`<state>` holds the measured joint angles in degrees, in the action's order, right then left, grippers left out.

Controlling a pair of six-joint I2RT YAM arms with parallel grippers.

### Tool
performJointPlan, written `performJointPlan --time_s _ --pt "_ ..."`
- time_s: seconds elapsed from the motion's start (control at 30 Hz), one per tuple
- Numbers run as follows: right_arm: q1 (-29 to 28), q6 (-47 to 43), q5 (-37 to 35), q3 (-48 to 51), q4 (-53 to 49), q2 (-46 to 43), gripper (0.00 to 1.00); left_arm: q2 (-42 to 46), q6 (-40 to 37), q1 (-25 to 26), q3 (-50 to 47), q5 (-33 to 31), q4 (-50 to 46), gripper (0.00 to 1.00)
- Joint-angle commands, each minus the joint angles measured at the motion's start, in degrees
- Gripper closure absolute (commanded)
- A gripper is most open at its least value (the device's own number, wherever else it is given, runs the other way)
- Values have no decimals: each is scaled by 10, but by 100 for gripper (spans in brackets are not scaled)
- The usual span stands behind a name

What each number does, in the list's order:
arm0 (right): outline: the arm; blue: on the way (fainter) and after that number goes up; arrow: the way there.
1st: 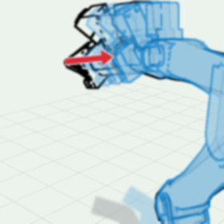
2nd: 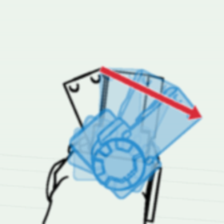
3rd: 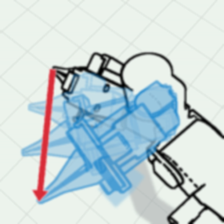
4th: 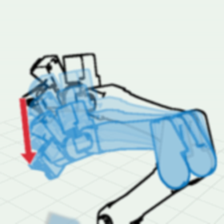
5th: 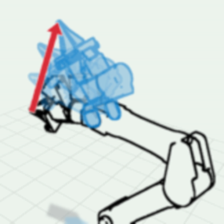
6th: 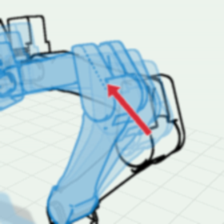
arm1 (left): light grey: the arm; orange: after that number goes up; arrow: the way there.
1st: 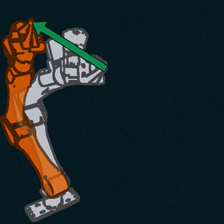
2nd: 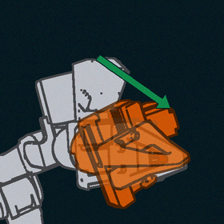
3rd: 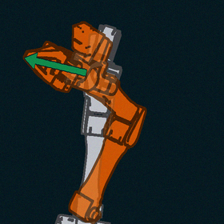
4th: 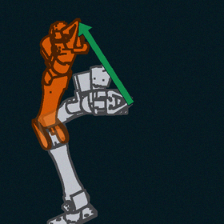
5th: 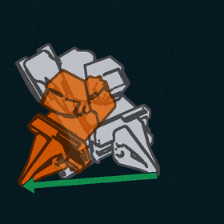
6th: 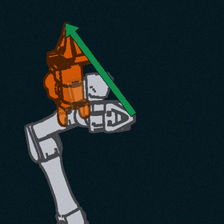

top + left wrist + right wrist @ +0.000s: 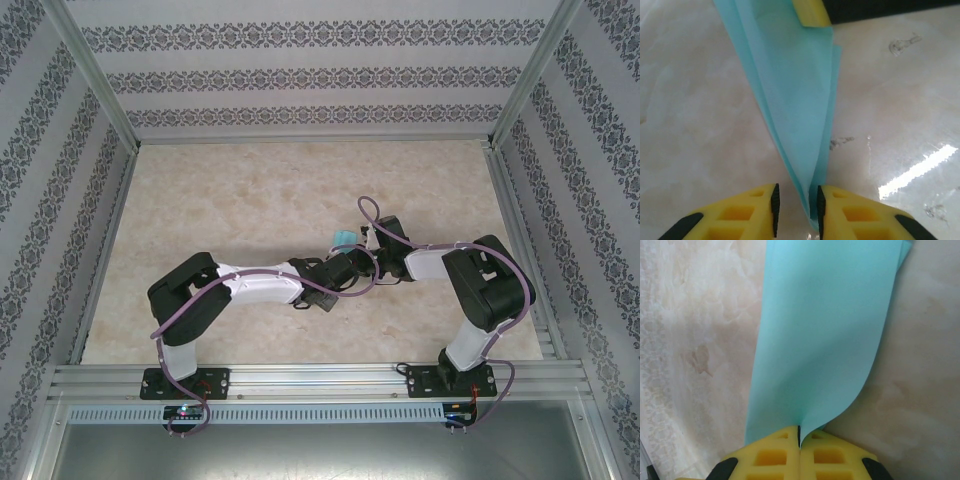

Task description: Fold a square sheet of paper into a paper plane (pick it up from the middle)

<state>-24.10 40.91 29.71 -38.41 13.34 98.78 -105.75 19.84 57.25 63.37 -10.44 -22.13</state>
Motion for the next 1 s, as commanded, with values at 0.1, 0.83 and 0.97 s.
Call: performJointPlan --time_s 0.1,0.83,0.97 --pt "-5 -6 -43 0 -7 35 100 41 -43 8 -9 67 -16 65" --pt "-3 -6 -38 1 -3 34 100 30 5 -99 -33 211 112 88" --pt "-1 -6 -36 2 -3 35 100 14 4 -101 -31 223 115 90"
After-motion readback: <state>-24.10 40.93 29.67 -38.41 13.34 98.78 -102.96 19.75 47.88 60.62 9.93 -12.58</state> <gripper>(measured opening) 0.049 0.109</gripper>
